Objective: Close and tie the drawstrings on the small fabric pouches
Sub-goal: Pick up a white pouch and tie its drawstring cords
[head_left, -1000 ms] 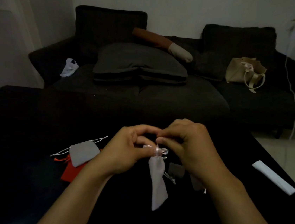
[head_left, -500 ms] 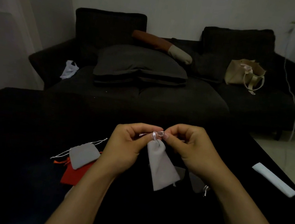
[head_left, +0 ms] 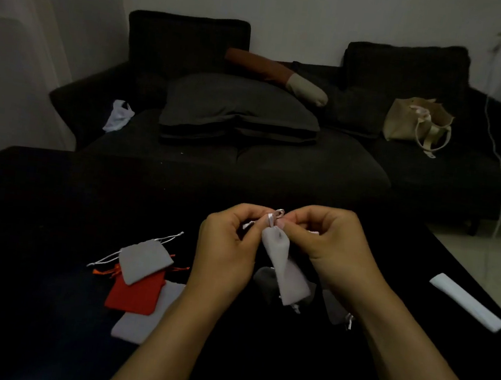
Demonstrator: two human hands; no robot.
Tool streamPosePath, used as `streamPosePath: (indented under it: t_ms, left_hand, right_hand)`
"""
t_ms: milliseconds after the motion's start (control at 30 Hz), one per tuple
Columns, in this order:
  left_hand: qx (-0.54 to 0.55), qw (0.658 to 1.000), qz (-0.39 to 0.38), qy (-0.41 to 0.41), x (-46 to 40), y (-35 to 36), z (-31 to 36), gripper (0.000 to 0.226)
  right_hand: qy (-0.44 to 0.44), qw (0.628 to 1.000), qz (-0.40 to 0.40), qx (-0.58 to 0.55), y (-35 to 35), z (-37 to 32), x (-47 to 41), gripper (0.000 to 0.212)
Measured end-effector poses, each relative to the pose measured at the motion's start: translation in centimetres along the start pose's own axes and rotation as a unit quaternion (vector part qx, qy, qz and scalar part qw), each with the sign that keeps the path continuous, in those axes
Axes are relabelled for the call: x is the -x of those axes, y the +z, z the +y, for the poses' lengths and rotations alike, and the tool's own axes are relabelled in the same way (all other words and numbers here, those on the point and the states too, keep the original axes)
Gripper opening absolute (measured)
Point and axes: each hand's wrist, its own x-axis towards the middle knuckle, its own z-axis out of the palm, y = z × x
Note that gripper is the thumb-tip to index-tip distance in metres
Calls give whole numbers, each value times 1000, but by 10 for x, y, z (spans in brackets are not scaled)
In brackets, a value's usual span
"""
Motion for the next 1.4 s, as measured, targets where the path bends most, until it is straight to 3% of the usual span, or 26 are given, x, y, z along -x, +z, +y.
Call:
streamPosePath:
  t_ms: [167,367,633,733,833,1033,1167,1400]
  left_hand:
    - [-42,999,2,27,1,0,2,13]
    - [-181,973,57,131,4,2,3,14]
    - [-217,962,31,164,2,-4,0,17]
    - [-176,979,-8,105,0,-8,-2,18]
    - [-31,998,-57,-23,-3,-11,1,19]
    - [138,978,-54,-146,-5,-14,2,17]
    - [150,978,-50,-138,-6,-17,3,17]
    - [27,997,-74,-5,-5,-22,4,22]
  right_hand:
    - [51,997,-41,-51,-1,-2,1,14]
    - [107,985,-80,-110,0,-1,2,22]
    - [79,991,-77,-76,0,2,4,17]
    - [70,991,-103,-48,1,3,4,20]
    - [91,986,-137,-42,-1,4,3,24]
    - [103,978,-155,-90,2,7,3,25]
    - [122,971,-172,-113,-1,7,2,30]
    - [185,950,-147,-206,2,1,1,23]
